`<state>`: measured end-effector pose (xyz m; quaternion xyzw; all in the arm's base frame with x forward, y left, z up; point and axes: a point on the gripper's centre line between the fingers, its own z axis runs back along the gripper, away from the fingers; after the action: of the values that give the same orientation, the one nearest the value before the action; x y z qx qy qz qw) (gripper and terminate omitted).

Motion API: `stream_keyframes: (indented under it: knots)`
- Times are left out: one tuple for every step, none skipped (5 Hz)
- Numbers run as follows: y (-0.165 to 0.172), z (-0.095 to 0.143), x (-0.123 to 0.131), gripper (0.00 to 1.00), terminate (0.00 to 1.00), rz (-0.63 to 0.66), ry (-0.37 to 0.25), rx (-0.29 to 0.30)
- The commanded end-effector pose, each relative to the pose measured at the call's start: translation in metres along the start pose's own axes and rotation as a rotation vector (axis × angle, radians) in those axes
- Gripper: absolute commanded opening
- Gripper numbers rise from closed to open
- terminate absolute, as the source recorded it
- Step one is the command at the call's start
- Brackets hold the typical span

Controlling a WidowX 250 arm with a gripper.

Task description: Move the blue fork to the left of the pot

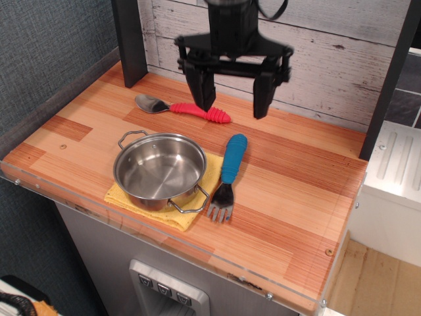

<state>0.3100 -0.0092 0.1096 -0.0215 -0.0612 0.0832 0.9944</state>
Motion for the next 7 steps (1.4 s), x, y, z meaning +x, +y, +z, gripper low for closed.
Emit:
stream_keyframes:
  knots:
    - [-0.002, -0.026, 0.029, 1.0, 0.0, -0.079, -0.106, -0.025]
    - [-0.001, -0.041, 0.034, 1.0, 0.0, -0.102, -0.132, -0.048]
    - [0.0, -0.056, 0.038, 1.0, 0.0, -0.127, -0.123, -0.008]
    - [0.003, -0.069, 0.038, 1.0, 0.0, -0.136, -0.101, 0.019]
    - [0.006, -0.075, 0.034, 1.0, 0.0, -0.131, -0.094, 0.012]
    - [0.005, -0.081, 0.035, 1.0, 0.0, -0.12, -0.102, 0.018]
    - [0.006, -0.09, 0.037, 1.0, 0.0, -0.113, -0.087, 0.049]
